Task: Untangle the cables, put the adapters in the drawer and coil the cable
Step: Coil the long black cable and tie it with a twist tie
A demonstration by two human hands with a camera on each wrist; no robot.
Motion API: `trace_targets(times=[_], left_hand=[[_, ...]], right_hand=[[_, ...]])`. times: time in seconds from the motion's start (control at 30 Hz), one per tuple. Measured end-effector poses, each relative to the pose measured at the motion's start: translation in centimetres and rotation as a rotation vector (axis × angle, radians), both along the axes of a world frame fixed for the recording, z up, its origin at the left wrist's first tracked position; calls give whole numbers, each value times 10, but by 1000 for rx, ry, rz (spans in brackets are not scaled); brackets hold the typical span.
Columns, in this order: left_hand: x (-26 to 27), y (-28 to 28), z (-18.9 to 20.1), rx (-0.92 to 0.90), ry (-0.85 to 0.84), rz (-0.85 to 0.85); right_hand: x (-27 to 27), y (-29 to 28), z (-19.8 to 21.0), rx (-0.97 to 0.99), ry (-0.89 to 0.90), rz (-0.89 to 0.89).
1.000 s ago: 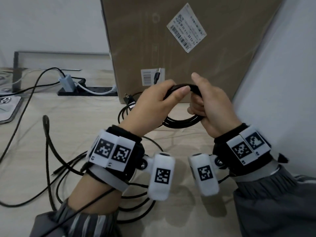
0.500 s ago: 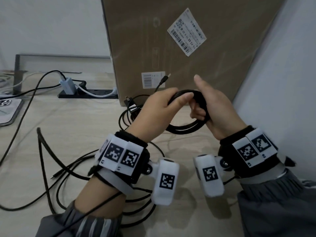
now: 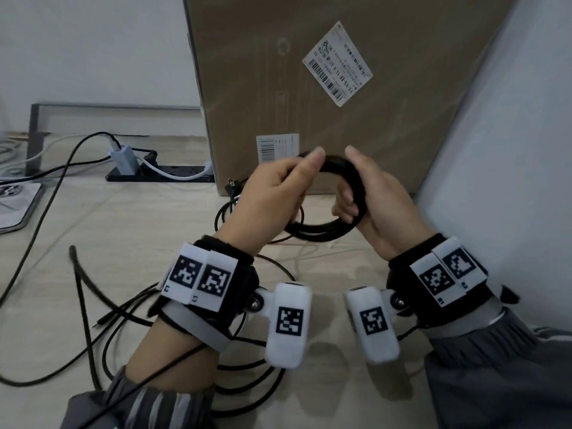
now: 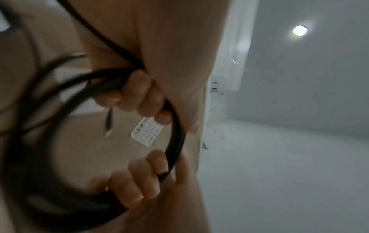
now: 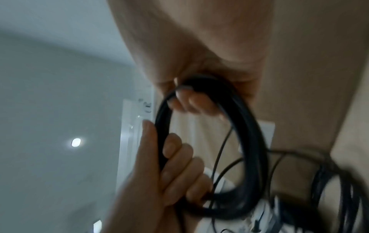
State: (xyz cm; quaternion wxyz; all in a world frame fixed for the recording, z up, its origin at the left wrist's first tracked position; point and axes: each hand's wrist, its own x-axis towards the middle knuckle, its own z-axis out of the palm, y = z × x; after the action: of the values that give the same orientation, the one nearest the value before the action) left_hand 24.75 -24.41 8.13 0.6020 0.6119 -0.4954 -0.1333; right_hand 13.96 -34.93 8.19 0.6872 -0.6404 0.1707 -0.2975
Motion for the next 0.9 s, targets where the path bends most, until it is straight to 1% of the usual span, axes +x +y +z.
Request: trace_targets(times=[0.07,0.1,0.13,0.17,0.23,0.3,0.37,0.4,0.43,0.47,0.5,0.53,0.57,0.63,0.67,0.7,0.77,0.83,0.9], left_hand=[[2,-2,-4,145,-315,32],[-1,-3,-5,194,-398,29],[-4,-4,-5,211,-409,23],[-7,-5,-5,197,-387,26],[-10,-5,-3,97,-297,48],[-8,-4,-3,1,-175,54],[-6,-2,-2,-35,-24,1],[-6,-2,-1,-47,38,-15],[-6,-2,-1,-59,80,-4],[-5,-2,-1,-74,95,32],[-2,-2,-2,-86,70,84],[0,-2,-3,-79,2,130],[2,-2,-4,-40,-104,156],[-1,-4,-7,86,-325,149],[-5,-6,-7,127,-381,132],[-10,-7,-6,136,-390,116],[-15,-8,-4,83,-341,101],[-14,-6,-1,-2,-260,90],[-13,-2,3,-56,-211,42]], right_hand=[[-1,1,1,-129,132,15],[-2,3,1,-129,157,-2],[-1,5,0,-110,156,-35],[-1,7,-1,-92,138,-76],[2,9,-4,-15,62,-144],[3,7,-4,191,-55,-176],[4,4,-4,393,-179,-144],[5,3,-5,439,-205,-106],[5,3,-6,439,-195,-62],[6,2,-7,397,-154,-22],[6,3,-8,322,-96,3],[6,4,-7,221,-33,9],[5,5,-6,110,28,-5],[3,7,-4,-65,121,-72],[2,7,-4,-104,140,-113],[1,8,-4,-114,138,-152],[2,8,-4,-41,72,-207],[2,8,-3,158,-55,-242],[1,6,-1,380,-209,-236]])
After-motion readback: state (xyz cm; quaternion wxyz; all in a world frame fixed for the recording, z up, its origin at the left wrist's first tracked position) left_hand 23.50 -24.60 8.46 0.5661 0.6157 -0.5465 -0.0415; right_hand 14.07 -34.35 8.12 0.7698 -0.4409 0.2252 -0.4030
